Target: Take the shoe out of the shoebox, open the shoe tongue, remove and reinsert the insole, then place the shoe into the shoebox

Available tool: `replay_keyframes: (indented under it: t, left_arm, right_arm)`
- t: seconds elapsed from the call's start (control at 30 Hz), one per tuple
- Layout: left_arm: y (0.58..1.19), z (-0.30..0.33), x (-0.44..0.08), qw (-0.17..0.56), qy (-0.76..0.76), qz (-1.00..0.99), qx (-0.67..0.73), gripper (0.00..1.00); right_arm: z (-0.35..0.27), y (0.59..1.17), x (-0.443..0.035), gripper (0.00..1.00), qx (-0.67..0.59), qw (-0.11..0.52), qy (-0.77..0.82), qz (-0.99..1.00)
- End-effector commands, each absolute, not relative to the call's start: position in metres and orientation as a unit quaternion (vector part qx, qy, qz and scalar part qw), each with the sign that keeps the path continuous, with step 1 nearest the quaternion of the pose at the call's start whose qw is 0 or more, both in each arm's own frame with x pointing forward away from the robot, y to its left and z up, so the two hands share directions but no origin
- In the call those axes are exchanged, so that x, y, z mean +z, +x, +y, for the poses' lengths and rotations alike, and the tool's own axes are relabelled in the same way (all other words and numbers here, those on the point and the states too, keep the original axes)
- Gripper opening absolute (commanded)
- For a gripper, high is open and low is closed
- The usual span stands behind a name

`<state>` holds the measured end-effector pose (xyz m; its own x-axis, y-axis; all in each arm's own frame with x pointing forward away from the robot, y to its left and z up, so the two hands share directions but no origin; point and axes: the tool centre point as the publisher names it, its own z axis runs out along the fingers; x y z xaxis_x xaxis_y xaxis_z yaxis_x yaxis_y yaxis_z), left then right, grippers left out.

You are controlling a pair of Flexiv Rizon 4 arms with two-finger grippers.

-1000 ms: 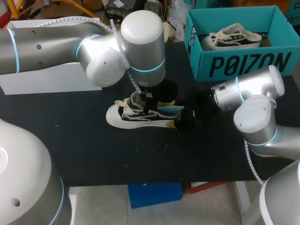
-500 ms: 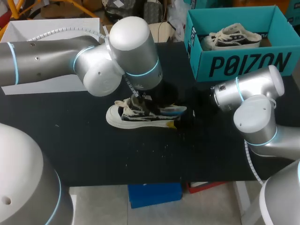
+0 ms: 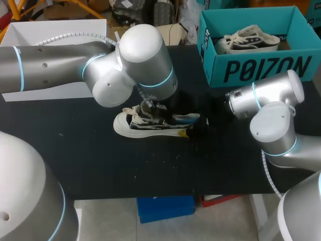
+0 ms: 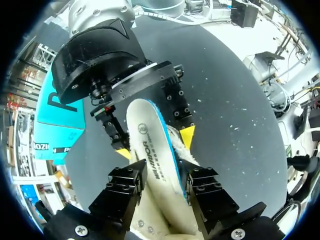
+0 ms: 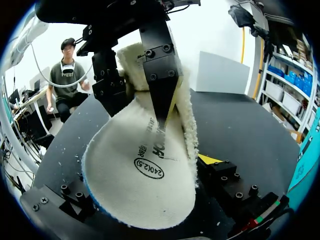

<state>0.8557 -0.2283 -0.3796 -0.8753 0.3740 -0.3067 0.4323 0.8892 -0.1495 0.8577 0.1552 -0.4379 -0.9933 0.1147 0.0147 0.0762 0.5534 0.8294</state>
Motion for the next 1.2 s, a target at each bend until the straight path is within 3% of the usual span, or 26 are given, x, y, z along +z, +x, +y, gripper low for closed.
replay_keyframes:
  t: [0.03,0.3,0.4,0.83,1.2]
  left_arm:
    - [0.862,-0.239,-0.384,0.143,0.211,0.961,-0.106,0.4]
    - [0.868,-0.25,-0.378,0.156,0.214,0.957,-0.119,0.31]
    - [0.868,-0.251,-0.377,0.158,0.212,0.957,-0.123,0.0]
    - [0.829,-0.245,-0.361,0.126,0.232,0.95,-0.168,0.0]
    - [0.781,-0.266,-0.294,0.13,0.274,0.922,-0.24,0.0]
  right_arm:
    - [0.157,0.858,-0.44,0.0,0.468,0.02,0.055,0.882]
    - [0.157,0.858,-0.44,0.0,0.468,0.02,0.055,0.882]
    - [0.157,0.858,-0.44,0.0,0.468,0.02,0.055,0.882]
    - [0.157,0.858,-0.44,0.0,0.468,0.02,0.055,0.882]
    - [0.157,0.858,-0.44,0.0,0.468,0.02,0.055,0.882]
